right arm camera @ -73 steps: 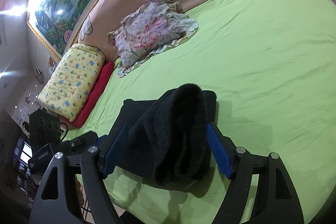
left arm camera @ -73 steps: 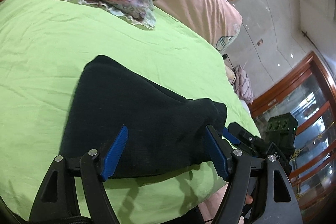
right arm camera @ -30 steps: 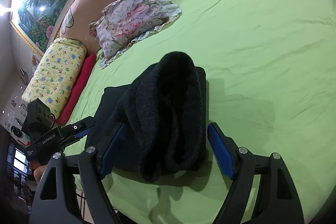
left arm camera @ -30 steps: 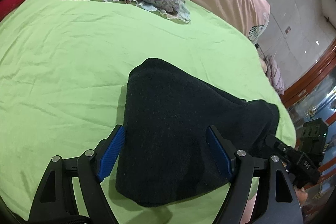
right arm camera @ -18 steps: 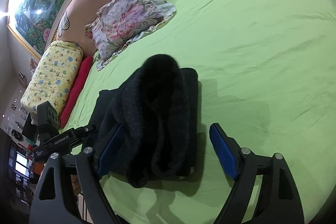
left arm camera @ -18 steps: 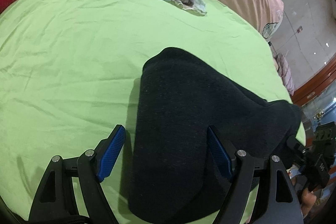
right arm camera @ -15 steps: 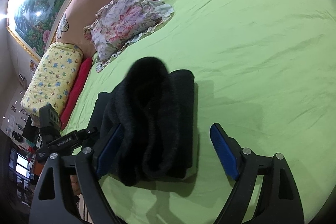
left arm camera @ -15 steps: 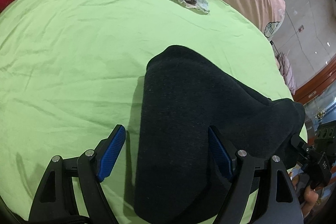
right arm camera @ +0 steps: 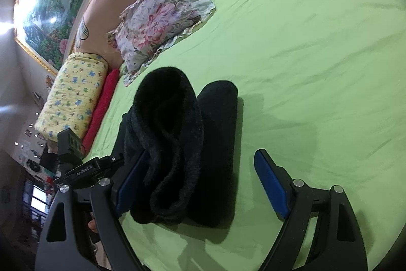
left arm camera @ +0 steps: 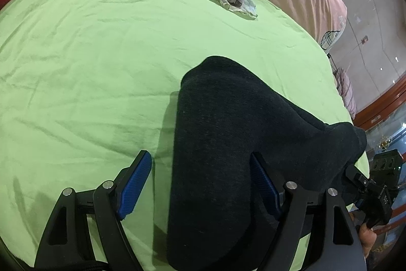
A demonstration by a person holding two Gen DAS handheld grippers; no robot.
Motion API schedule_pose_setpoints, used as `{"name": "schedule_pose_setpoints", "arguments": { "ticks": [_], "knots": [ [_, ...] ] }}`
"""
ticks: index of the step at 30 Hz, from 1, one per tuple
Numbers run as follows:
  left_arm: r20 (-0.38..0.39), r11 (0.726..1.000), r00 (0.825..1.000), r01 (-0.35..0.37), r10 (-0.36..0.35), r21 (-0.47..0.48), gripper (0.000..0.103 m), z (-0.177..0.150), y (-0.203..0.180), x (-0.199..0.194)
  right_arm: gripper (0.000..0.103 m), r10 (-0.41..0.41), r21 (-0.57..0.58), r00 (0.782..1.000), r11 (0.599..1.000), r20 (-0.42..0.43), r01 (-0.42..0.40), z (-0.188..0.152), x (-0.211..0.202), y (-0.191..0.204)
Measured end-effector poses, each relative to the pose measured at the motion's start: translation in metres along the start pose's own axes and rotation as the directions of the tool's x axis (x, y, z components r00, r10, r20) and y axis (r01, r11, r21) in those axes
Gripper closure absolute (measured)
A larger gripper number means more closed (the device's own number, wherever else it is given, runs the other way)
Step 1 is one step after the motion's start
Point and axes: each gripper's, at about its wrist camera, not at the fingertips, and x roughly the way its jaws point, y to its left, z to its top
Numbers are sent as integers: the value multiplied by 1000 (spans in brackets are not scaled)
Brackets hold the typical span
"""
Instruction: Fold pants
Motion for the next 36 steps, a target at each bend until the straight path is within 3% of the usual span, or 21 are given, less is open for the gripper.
{"name": "schedule_pose_setpoints", "arguments": {
  "ticks": [3,6,11,18,36],
  "knots": [
    [1,1000,1000,27,-27,2,44,-3,-5,0,32,26,-2,1000,1000,-6,-26,0,2,0],
    [6,1000,1000,15,-15,25,49,-5,-14,-2,39,64,23,998,998,-5,-64,-1,4,-4],
    [18,999,999,29,-30,35,63,-7,-21,-11,51,59,4,998,998,5,-59,-3,1,1],
    [50,998,997,51,-53,36,67,-9,-26,-31,59,65,-25,998,998,26,-64,-2,-7,12],
    [174,998,983,60,-63,24,68,-13,-13,-102,62,155,-136,988,979,20,-151,6,-5,64]
  ]
}}
